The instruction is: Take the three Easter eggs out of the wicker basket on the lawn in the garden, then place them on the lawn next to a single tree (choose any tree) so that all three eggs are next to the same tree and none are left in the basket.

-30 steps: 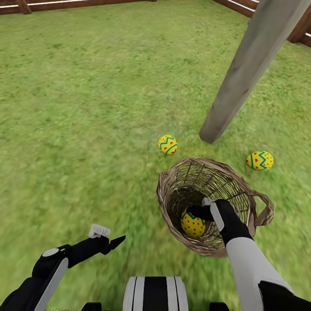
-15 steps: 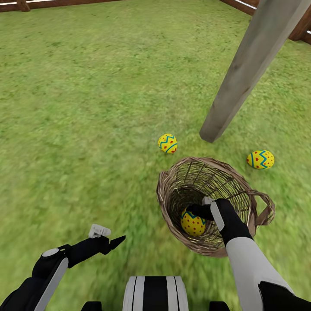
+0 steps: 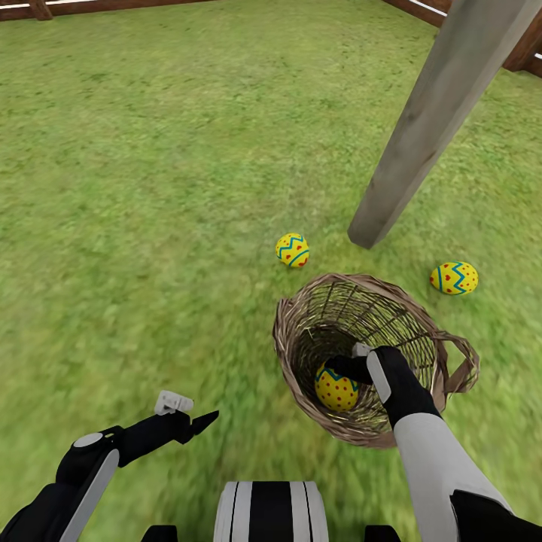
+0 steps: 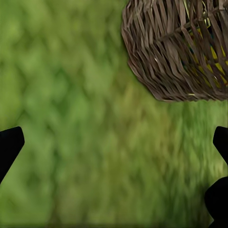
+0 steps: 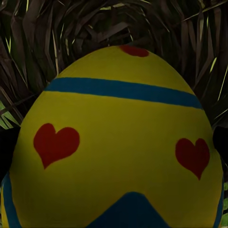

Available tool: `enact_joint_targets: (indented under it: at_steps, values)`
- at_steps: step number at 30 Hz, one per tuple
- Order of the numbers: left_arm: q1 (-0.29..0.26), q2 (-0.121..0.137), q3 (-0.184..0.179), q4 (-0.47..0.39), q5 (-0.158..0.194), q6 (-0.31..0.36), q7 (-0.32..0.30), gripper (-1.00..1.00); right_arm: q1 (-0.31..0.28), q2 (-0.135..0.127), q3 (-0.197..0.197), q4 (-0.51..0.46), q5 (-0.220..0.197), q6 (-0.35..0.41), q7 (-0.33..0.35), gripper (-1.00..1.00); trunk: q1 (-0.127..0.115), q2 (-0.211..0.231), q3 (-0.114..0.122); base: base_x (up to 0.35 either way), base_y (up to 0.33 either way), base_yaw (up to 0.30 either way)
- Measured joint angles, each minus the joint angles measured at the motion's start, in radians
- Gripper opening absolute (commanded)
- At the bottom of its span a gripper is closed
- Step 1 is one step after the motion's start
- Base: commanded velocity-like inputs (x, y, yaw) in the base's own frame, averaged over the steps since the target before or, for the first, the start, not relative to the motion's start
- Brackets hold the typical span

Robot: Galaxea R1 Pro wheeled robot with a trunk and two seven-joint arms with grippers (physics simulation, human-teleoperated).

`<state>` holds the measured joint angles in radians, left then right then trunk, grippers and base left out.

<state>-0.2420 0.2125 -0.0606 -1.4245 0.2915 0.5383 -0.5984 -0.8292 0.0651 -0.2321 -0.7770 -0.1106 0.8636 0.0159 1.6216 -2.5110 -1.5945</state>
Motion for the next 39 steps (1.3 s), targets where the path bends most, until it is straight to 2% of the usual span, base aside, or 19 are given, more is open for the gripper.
enact_joint_targets:
  at_steps: [25, 29, 39]
  values:
    - [0.0, 0.0, 0.0, 0.0, 0.002, 0.0, -0.008, 1.0, 0.0, 0.0, 0.002, -0.001, 0.001, -0.003, -0.001, -1.0, 0.0, 0.0, 0.0, 0.0, 0.0, 0.0]
    - [0.0, 0.0, 0.0, 0.0, 0.002, 0.001, -0.008, 1.0, 0.001, 0.0, 0.002, 0.036, 0.02, -0.002, -0.002, -1.0, -0.002, 0.001, 0.015, 0.0, 0.0, 0.0]
    - [0.0, 0.0, -0.002, -0.002, 0.005, 0.003, -0.008, 1.0, 0.0, 0.0, 0.002, 0.036, 0.019, -0.001, -0.002, -1.0, -0.006, 0.003, 0.054, 0.0, 0.0, 0.0]
